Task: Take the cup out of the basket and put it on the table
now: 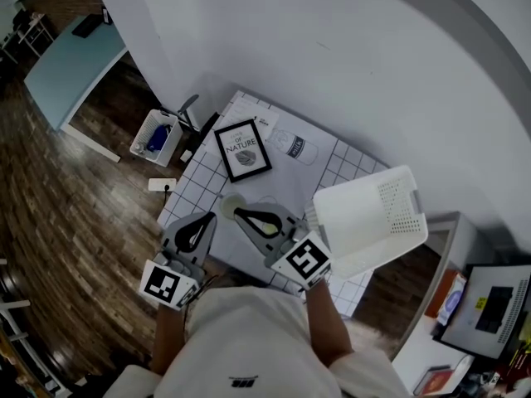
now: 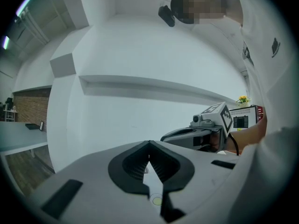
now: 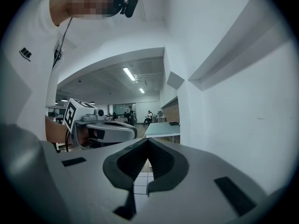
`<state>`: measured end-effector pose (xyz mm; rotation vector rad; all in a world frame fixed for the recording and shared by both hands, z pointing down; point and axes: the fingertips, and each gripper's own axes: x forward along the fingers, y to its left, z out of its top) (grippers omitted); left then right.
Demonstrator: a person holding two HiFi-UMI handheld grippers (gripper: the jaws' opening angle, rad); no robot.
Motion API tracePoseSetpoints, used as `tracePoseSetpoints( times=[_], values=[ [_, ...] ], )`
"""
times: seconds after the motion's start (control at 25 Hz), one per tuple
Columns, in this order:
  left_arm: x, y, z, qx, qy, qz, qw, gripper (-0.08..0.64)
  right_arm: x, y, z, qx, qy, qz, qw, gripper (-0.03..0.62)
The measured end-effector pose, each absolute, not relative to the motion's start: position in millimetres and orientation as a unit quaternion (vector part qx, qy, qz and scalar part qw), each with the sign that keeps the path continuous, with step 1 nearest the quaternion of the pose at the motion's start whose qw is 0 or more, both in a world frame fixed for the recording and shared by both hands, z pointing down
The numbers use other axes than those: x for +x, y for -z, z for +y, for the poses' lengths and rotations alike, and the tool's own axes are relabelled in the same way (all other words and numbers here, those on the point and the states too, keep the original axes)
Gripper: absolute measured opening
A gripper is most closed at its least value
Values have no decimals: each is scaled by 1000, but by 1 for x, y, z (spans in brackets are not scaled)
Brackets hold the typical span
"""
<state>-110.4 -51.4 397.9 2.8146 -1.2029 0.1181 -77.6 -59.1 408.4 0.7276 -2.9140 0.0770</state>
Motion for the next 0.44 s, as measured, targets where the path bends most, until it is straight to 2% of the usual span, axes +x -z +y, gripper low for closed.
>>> tracePoseSetpoints(
  times=[0.44],
  values=[
    [-110,-402,-54,916,-46,-396,41,5,-75,-412,-61,240,-26,-967,75,12]
  ],
)
